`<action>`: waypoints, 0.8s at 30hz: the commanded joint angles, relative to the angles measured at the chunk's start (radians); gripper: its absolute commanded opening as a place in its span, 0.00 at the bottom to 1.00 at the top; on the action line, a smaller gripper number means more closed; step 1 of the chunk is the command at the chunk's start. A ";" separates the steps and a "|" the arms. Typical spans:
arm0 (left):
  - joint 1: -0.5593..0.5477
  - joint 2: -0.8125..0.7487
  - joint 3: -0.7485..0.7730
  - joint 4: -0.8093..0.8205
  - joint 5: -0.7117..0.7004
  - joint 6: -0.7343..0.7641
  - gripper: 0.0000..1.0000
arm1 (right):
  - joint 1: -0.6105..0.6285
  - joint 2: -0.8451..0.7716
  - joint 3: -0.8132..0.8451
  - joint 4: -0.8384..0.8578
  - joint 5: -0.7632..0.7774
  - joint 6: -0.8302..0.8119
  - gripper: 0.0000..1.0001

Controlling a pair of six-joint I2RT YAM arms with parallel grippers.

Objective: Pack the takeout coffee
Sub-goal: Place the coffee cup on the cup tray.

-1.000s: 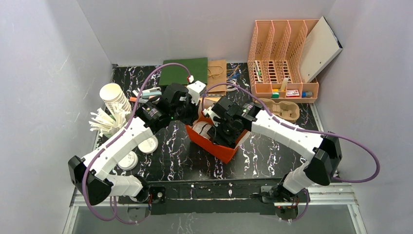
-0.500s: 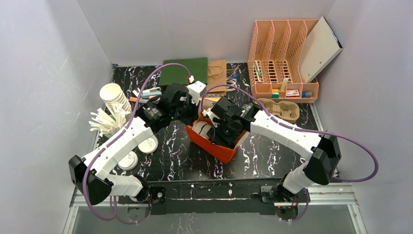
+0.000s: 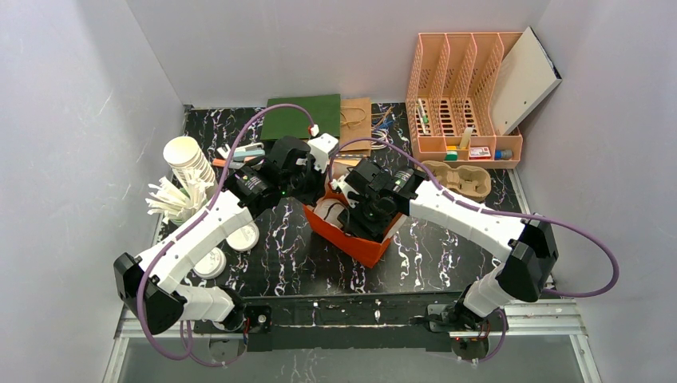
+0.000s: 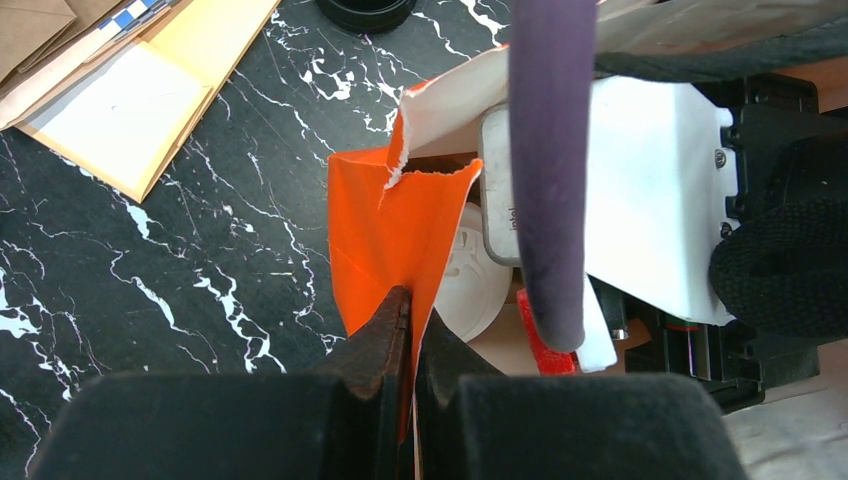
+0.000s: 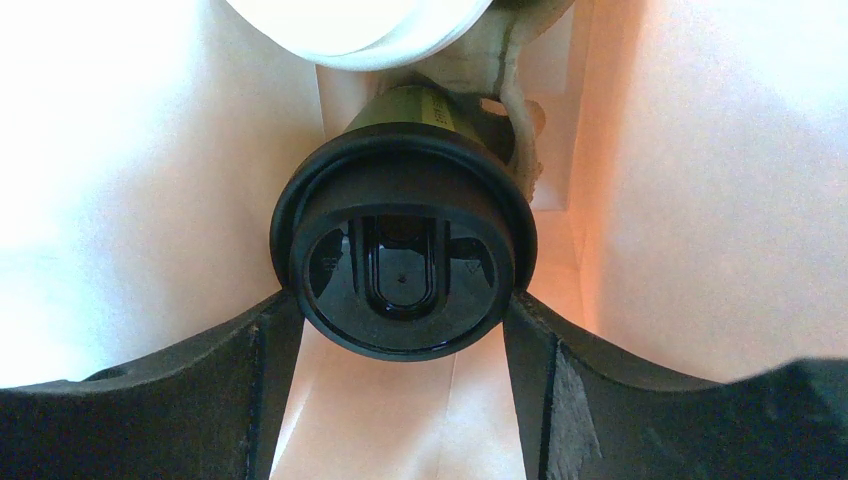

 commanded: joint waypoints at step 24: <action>-0.006 -0.017 0.003 -0.026 0.011 -0.002 0.00 | -0.020 0.049 0.013 -0.069 0.059 0.017 0.39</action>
